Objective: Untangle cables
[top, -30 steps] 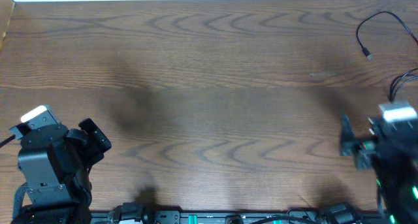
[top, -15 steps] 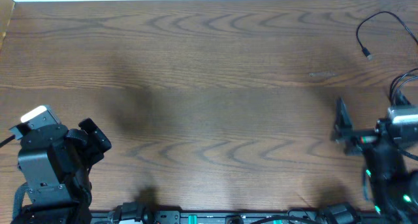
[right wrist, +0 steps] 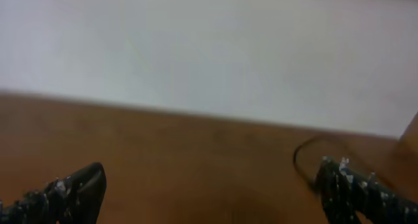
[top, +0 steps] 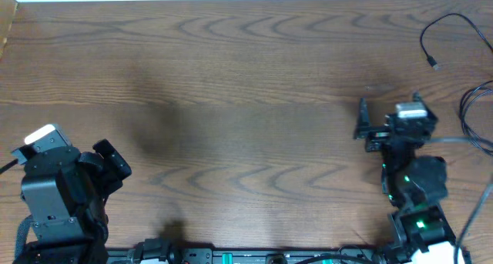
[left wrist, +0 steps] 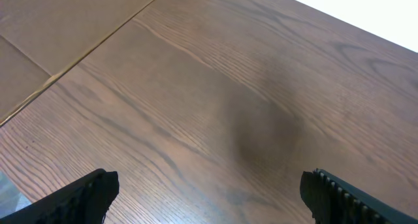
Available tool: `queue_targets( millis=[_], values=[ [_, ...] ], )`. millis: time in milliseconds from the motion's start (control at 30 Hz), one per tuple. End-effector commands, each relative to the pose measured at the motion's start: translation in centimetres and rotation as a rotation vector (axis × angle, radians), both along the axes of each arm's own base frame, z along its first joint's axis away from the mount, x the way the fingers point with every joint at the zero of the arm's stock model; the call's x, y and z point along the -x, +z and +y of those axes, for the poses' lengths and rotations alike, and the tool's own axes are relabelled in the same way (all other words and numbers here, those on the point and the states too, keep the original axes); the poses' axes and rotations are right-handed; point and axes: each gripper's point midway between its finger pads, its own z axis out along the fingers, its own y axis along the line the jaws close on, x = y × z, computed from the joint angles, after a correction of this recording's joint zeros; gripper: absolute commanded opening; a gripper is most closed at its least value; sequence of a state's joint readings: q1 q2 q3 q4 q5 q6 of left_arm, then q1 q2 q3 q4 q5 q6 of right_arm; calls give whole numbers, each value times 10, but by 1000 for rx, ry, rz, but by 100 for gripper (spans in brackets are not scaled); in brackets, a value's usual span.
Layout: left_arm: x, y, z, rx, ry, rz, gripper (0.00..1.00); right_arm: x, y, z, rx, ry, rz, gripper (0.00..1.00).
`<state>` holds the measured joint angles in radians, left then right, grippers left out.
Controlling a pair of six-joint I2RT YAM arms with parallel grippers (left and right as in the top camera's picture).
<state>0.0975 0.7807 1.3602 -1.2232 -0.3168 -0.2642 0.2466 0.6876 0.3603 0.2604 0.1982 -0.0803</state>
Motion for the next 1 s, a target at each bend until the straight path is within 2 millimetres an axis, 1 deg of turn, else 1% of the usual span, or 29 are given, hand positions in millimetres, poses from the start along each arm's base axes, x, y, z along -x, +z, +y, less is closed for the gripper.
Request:
queue_targets(
  millis=[0, 100, 167, 233, 300, 367, 467, 567, 667, 733, 800, 867, 967],
  values=[
    [1, 6, 2, -14, 3, -14, 95, -4, -4, 9, 2, 51, 14, 99],
    [2, 6, 2, -14, 3, -13, 95, -6, -14, 9, -55, 40, 52, 99],
    [2, 6, 2, -14, 3, -13, 95, -5, -17, 8, -71, 32, 61, 99],
    [2, 6, 2, -14, 3, -13, 95, -1, -10, 7, -80, 31, 39, 99],
    [2, 6, 2, -15, 3, -13, 95, 6, 3, 5, -103, 32, -2, 99],
    [2, 6, 2, -15, 3, -13, 95, 19, 18, -1, -117, 18, -49, 99],
    [2, 6, 2, -15, 3, -13, 95, 46, 39, -18, -134, -35, -126, 99],
    [1, 7, 2, -15, 3, -14, 95, 74, 51, -28, -151, -50, -184, 99],
    [1, 7, 2, -15, 3, -14, 95, 101, 53, -34, -162, -44, -224, 99],
    [1, 6, 2, -15, 3, -13, 94, 101, 43, -36, -141, -58, -147, 99],
    [1, 6, 2, -15, 3, -13, 95, 101, 36, -36, -179, -64, -94, 99],
    [1, 6, 2, -15, 3, -13, 95, 102, 36, -37, -225, -68, -98, 99],
    [1, 6, 2, -15, 3, -13, 95, 101, 36, -43, -225, -104, -106, 99]
  ],
)
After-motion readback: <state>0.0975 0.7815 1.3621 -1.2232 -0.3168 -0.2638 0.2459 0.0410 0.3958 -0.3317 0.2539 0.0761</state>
